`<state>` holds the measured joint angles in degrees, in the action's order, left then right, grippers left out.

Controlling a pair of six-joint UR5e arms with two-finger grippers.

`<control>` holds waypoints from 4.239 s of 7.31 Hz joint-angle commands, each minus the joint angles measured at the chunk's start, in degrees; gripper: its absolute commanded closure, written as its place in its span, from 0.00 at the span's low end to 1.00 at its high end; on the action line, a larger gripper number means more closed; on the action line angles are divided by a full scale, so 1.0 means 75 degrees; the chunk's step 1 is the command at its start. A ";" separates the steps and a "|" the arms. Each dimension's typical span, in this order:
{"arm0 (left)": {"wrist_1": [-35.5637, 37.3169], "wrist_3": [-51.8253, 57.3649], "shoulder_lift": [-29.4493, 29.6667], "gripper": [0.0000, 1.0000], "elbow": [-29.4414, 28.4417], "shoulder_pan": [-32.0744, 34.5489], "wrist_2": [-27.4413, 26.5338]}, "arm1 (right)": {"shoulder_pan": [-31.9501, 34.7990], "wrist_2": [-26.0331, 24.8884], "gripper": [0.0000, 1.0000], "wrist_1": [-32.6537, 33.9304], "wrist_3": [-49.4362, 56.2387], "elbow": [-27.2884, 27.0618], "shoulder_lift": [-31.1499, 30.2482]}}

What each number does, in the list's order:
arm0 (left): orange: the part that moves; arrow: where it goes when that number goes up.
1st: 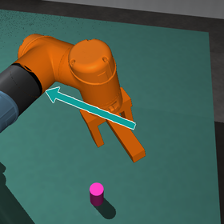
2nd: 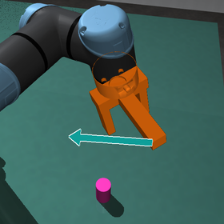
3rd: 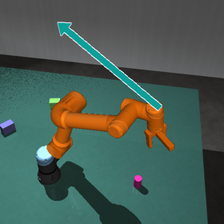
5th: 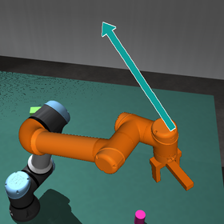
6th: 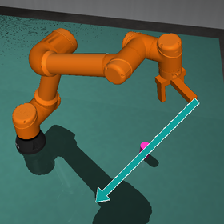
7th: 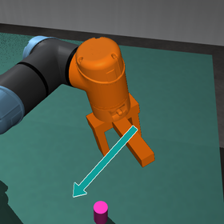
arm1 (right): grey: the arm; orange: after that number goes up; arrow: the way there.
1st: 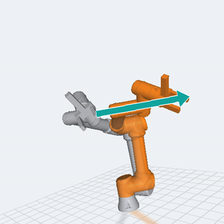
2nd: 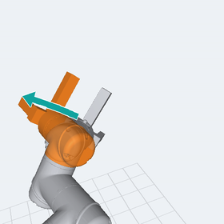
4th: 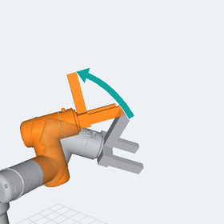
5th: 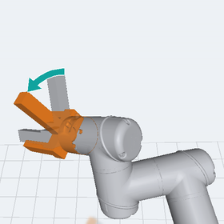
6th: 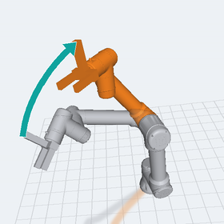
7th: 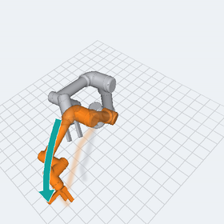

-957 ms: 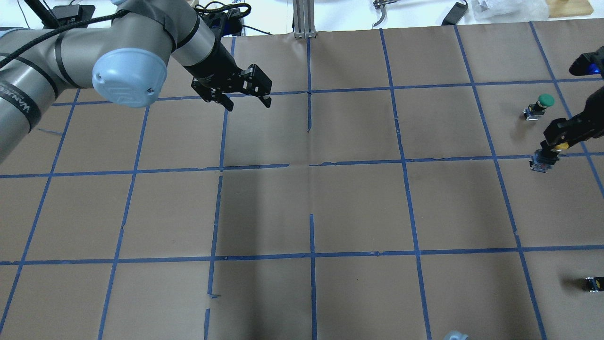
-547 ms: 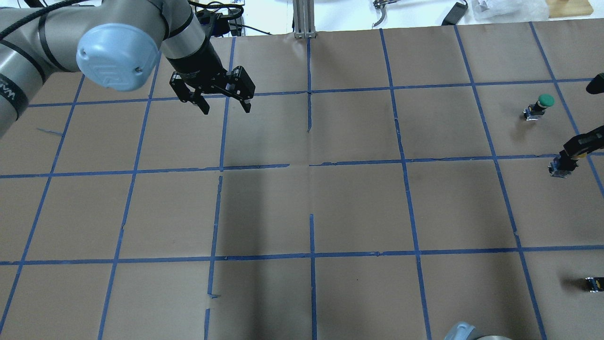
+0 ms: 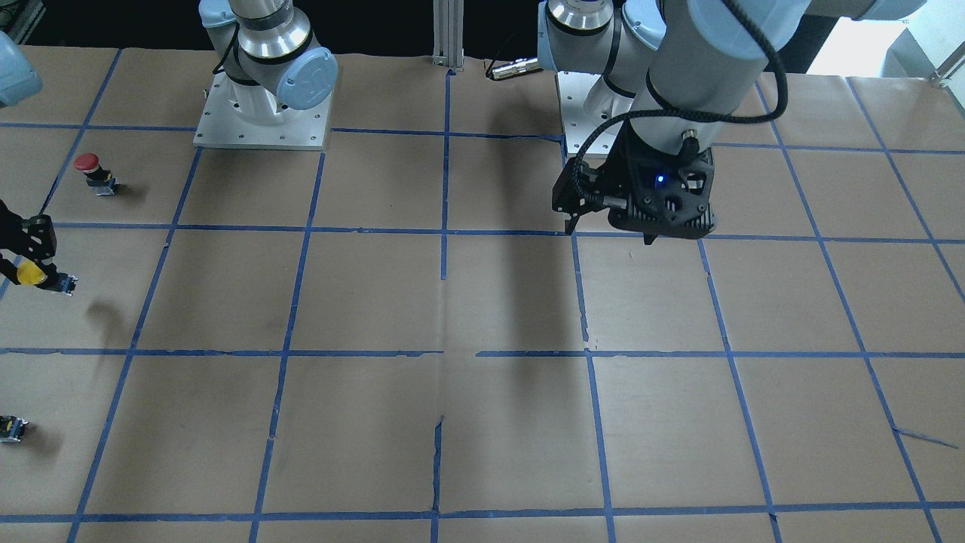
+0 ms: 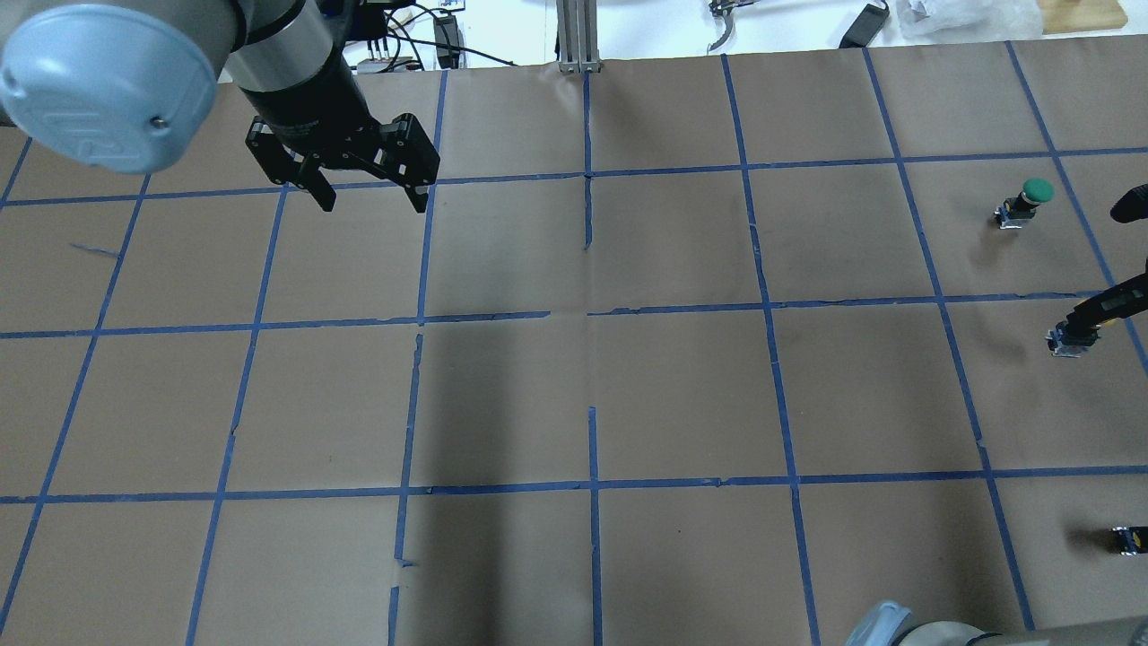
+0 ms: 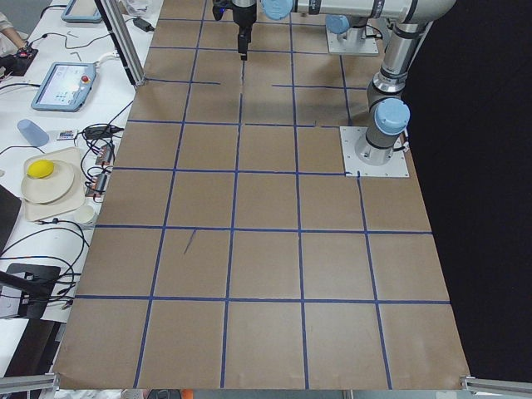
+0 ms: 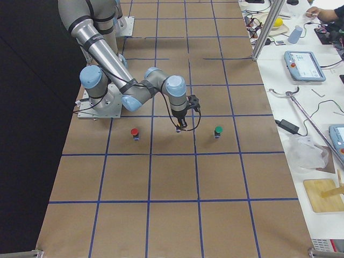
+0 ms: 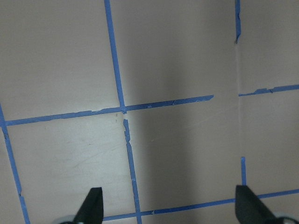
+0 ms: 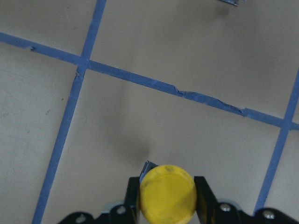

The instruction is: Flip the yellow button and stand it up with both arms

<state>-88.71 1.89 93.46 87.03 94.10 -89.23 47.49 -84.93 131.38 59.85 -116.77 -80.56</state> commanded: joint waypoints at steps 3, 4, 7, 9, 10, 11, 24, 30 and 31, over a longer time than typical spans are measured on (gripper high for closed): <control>-0.0089 -0.0005 -0.0495 0.00 0.0139 -0.0007 -0.0185 | -0.0015 -0.0066 0.83 0.0166 -0.0035 -0.0006 0.0253; -0.0055 0.0006 -0.0508 0.00 0.0139 -0.0008 -0.0174 | -0.0015 -0.0066 0.79 0.0166 -0.0058 -0.0006 0.0253; -0.0043 0.0064 -0.0508 0.00 0.0150 -0.0077 -0.0174 | -0.0015 -0.0078 0.60 0.0166 -0.0058 -0.0006 0.0312; -0.0078 0.0064 -0.0496 0.00 0.0150 -0.0078 -0.0185 | -0.0120 -0.0090 0.22 0.0155 -0.0070 -0.0006 0.0335; -0.0078 0.0064 -0.0496 0.00 0.0150 -0.0101 -0.0174 | -0.0190 -0.0090 0.13 0.0120 -0.0070 -0.0017 0.0370; -0.0101 0.0064 -0.0508 0.00 0.0162 -0.0101 -0.0185 | -0.0191 -0.0090 0.05 0.0038 -0.0070 -0.0006 0.0382; 0.0028 0.0053 -0.0801 0.00 0.0631 -0.0336 -0.0021 | 0.5054 -0.0605 0.00 -0.6819 -0.9218 0.3065 -0.2548; 0.0028 0.0053 -0.0801 0.00 0.0643 -0.0359 -0.0033 | 0.5340 -0.0605 0.00 -0.6584 -0.8707 0.2773 -0.2255; 0.0028 0.0053 -0.0801 0.00 0.0643 -0.0359 -0.0033 | 0.5329 -0.0605 0.00 -0.6572 -0.8707 0.2772 -0.2243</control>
<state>-88.51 2.29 87.45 91.85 91.42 -89.46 87.51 -89.44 81.99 -5.78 -95.63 -97.42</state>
